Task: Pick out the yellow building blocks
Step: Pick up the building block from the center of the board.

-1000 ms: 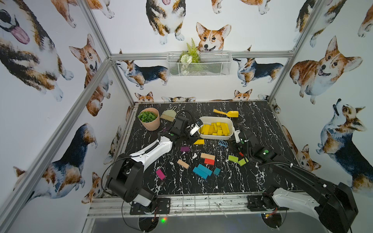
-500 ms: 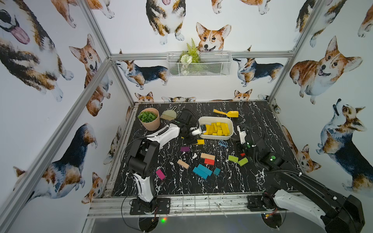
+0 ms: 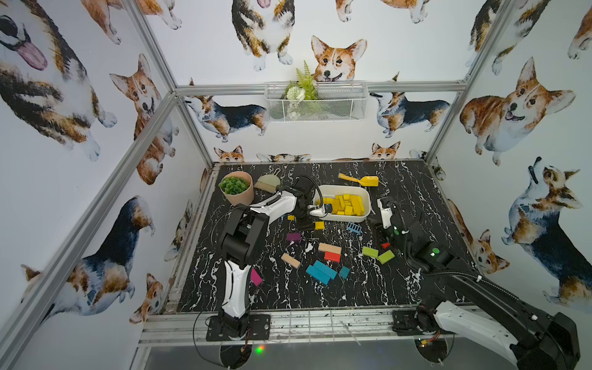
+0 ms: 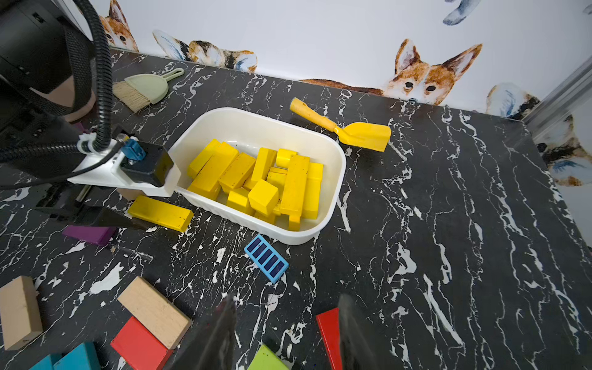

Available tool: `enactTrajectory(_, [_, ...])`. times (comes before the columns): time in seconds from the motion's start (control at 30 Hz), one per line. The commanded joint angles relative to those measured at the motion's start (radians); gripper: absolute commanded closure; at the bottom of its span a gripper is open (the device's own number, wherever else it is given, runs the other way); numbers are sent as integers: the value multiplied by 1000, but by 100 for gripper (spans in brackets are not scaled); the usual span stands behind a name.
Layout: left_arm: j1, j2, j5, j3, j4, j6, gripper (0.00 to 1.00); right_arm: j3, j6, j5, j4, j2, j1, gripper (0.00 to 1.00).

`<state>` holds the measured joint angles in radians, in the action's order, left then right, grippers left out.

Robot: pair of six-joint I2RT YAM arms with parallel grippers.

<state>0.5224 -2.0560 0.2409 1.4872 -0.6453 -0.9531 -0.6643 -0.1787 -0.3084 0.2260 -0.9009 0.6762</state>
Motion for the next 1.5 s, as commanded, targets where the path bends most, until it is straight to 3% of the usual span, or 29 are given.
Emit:
enactTrajectory(0.0, [6,-26,-37,25,-63,-60,34,-9,16,-13,9,2,1,47])
enactTrajectory(0.27, [13,-74,-69,69,-132,-93,44,-15,19,-8,7,-6,1,47])
enactTrajectory(0.6, [25,-62,-122,61,-155,-118,74,-12,18,-11,6,-4,0,47])
enactTrajectory(0.93, [55,157,-125,-74,-93,-89,99,6,4,-33,-9,12,1,47])
enactTrajectory(1.0, [74,216,-144,-114,-89,-69,100,6,0,-35,-22,6,2,47])
enactTrajectory(1.2, [105,415,-129,-229,92,89,100,-6,-16,-46,-51,-35,1,47])
enactTrajectory(1.33, [146,431,-168,-186,195,337,100,-20,-35,-47,-61,-69,2,47])
enactTrajectory(1.47, [175,344,-216,-92,230,658,100,-44,-48,-51,-43,-92,2,47])
